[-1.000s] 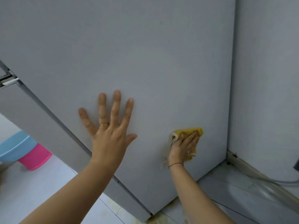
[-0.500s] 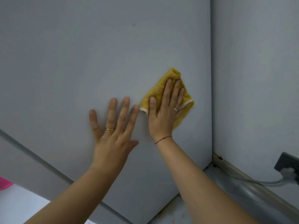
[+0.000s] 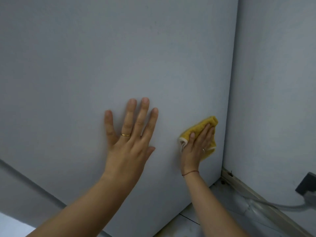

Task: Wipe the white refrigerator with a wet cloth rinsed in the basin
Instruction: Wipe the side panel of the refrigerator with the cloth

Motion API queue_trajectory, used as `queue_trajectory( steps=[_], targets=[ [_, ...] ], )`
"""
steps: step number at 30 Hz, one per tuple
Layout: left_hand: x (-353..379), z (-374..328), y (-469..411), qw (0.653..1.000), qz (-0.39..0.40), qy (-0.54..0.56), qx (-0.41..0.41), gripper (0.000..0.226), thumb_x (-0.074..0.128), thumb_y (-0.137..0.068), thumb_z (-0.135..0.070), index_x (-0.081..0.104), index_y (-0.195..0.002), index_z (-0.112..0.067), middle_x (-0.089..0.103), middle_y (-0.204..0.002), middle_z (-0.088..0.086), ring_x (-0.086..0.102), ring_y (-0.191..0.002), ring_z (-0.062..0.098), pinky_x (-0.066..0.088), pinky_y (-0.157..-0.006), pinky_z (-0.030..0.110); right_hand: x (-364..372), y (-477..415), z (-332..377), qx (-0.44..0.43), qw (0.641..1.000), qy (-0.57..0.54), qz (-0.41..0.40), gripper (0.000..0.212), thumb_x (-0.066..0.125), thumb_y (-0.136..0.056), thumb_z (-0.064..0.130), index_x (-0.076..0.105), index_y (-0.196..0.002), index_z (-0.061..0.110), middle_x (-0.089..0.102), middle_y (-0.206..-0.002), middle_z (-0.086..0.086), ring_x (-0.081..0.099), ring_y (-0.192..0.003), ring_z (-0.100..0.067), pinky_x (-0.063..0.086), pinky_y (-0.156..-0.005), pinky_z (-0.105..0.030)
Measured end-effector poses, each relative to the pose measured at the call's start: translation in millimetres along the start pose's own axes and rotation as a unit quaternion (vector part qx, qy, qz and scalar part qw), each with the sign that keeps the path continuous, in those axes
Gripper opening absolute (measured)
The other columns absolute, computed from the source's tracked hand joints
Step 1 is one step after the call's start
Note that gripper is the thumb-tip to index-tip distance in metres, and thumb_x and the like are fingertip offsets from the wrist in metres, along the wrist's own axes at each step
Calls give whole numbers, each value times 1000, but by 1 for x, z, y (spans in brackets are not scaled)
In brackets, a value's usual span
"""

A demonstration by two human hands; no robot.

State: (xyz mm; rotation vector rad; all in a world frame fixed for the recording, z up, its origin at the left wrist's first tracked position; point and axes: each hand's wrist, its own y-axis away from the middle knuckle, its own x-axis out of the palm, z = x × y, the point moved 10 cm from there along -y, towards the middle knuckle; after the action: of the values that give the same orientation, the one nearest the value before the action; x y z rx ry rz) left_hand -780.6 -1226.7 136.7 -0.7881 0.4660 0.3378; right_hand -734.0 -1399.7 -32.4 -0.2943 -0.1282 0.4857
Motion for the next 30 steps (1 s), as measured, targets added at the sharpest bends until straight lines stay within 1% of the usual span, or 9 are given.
queue_trajectory(
  steps=[4, 7, 9, 14, 19, 22, 25, 27, 30],
  targets=[
    [8, -8, 6, 1000, -5, 6, -4, 99, 70, -76, -47, 18, -153, -13, 8, -161, 14, 3, -147, 34, -10, -112, 64, -3, 9, -57, 75, 997, 0, 8, 90, 2, -75, 85, -7, -144, 28, -6, -153, 12, -5, -143, -8, -7, -117, -30],
    [12, -14, 11, 1000, 3, 5, -8, 101, 70, -75, -48, 17, -153, -13, 6, -161, 14, 2, -147, 34, -10, -112, 64, -4, 19, -99, 136, 990, 3, 21, 64, 23, -100, 46, -2, -150, 16, -5, -160, -4, -2, -148, -18, -3, -120, -35],
    [18, -21, 17, 1000, 11, -2, -2, 102, 70, -76, -48, 15, -154, -13, 4, -161, 14, 0, -147, 34, -10, -112, 64, -6, 31, -131, 184, 983, -10, 20, 58, 26, -103, 32, -2, -151, 14, -4, -160, -6, 0, -148, -20, -1, -120, -36],
    [27, -30, 27, 999, 31, -19, 28, 100, 67, -78, -48, 13, -154, -13, 2, -161, 14, -1, -147, 34, -11, -111, 64, -3, 66, -182, 287, 957, -28, 19, 57, 24, -104, 31, 0, -152, 12, 0, -161, -9, 5, -148, -23, 2, -120, -33],
    [38, -45, 34, 996, 52, -41, 59, 100, 64, -81, -50, 7, -154, -12, -3, -161, 14, -5, -148, 33, -10, -111, 65, -3, 65, -173, 330, 943, -44, 12, 57, 23, -105, 31, 0, -152, 10, -2, -161, -8, 2, -148, -22, 0, -119, -32],
    [40, -50, 35, 996, 53, -40, 58, 100, 65, -80, -50, 8, -154, -11, -2, -161, 14, -4, -148, 33, -11, -111, 65, -4, 44, -134, 276, 960, -39, 10, 57, 26, -104, 28, 0, -152, 10, -2, -161, -8, 1, -148, -21, -1, -117, -31],
    [43, -55, 34, 996, 51, -45, 65, 100, 64, -80, -50, 8, -154, -11, -1, -161, 14, -4, -147, 34, -13, -110, 65, -4, 23, -73, 163, 986, -38, 25, 58, 29, -104, 31, 0, -152, 14, -5, -161, -6, -4, -148, -20, -6, -117, -33],
    [45, -59, 34, 996, 46, -42, 69, 101, 65, -79, -49, 10, -154, -11, 0, -161, 14, -3, -148, 34, -13, -110, 65, -7, 7, -35, 56, 997, -41, 31, 60, 27, -102, 42, 2, -151, 19, -5, -161, -3, -6, -147, -18, -10, -116, -31],
    [44, -60, 34, 997, 39, -23, 62, 101, 68, -77, -47, 12, -154, -11, 2, -161, 13, -1, -148, 34, -12, -110, 64, -8, -12, -3, -88, 996, -20, 20, 66, 13, -93, 62, 4, -148, 25, -1, -158, 4, -5, -147, -20, -13, -115, -23]
  ],
)
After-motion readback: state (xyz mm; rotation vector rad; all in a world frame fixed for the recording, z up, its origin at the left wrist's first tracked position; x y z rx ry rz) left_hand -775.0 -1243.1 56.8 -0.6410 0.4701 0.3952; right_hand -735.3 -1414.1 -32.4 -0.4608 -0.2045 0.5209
